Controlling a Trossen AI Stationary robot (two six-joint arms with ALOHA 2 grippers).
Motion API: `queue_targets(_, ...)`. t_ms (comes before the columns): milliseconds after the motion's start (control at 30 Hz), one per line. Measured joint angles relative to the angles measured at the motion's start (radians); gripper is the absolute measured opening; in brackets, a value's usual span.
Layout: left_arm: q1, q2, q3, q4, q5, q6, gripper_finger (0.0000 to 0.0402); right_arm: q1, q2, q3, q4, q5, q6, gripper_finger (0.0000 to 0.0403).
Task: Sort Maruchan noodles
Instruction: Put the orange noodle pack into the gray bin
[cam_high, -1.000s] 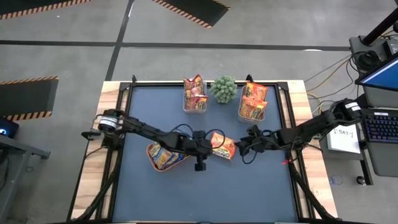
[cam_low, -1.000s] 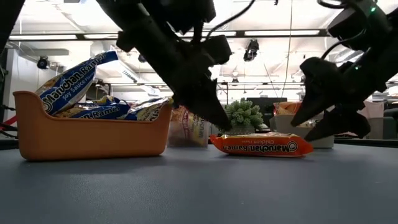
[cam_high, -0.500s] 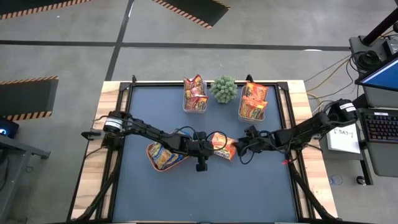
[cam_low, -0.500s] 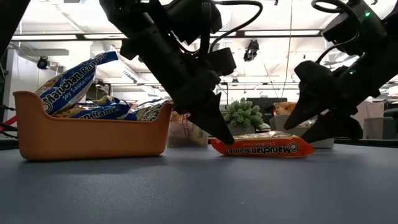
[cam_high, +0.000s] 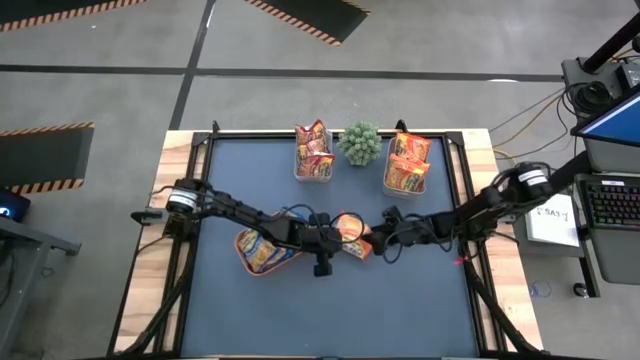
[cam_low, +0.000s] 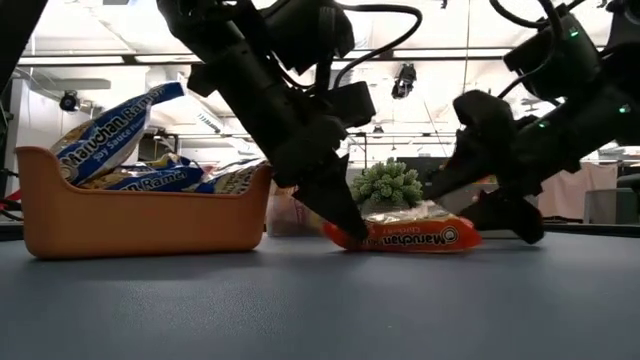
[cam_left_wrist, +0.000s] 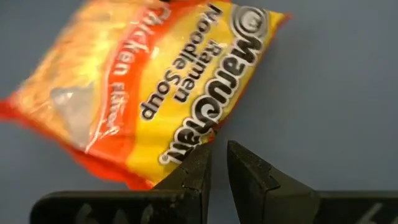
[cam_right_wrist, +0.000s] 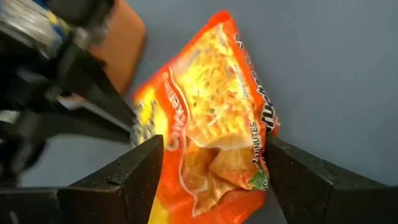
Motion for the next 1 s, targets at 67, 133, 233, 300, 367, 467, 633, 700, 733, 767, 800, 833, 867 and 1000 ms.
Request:
queue_targets(67,-0.002,0.0,-0.001,-0.002,0.002,-0.001,0.0037,-0.008,0.031,0.0,0.093,-0.012,-0.014,0.0253)
queue_targets(133,-0.002,0.0,-0.001,-0.01,0.007,-0.003,0.0037,-0.017,0.049,0.0,0.147,-0.018,-0.022,0.0248)
queue_targets(233,-0.001,0.0,-0.001,-0.012,0.007,-0.009,0.0037,-0.028,0.077,0.0,0.184,-0.025,-0.033,0.0235)
queue_targets(300,-0.001,0.0,-0.003,-0.01,0.006,-0.01,0.0037,-0.035,0.095,0.001,0.196,-0.03,-0.033,0.0226)
queue_targets(367,-0.001,0.0,-0.006,-0.007,0.006,-0.01,0.0037,-0.038,0.111,0.002,0.203,-0.027,-0.038,0.0219)
queue_targets(467,-0.001,0.0,-0.006,-0.008,0.006,-0.011,0.0037,-0.037,0.143,0.004,0.242,-0.01,-0.081,0.0206)
queue_targets(633,-0.002,0.021,-0.006,0.019,0.006,-0.02,0.0037,-0.039,0.175,0.004,0.33,0.006,-0.131,0.0164)
queue_targets(700,-0.002,0.029,-0.006,0.025,0.004,-0.027,0.0037,-0.039,0.174,0.004,0.329,0.011,-0.132,0.0139)
queue_targets(733,-0.002,0.033,-0.006,0.027,0.003,-0.028,0.0037,-0.039,0.174,0.004,0.327,0.011,-0.134,0.0124)
queue_targets(767,-0.002,0.034,-0.005,0.028,0.002,-0.029,0.0037,-0.039,0.173,0.004,0.327,0.012,-0.14,0.0109)
queue_targets(800,-0.002,0.034,-0.005,0.028,0.001,-0.03,0.0037,-0.039,0.168,0.003,0.326,0.012,-0.149,0.0094)
queue_targets(833,-0.002,0.034,-0.005,0.028,0.001,-0.031,0.0037,-0.039,0.166,0.002,0.326,0.012,-0.158,0.0078)
queue_targets(867,-0.002,0.033,-0.005,0.028,0.001,-0.031,0.0037,-0.039,0.165,0.002,0.329,0.012,-0.167,0.0063)
queue_targets(1000,-0.002,0.015,-0.005,0.015,-0.003,-0.028,0.0037,-0.039,0.136,-0.006,0.323,0.008,-0.219,0.0017)
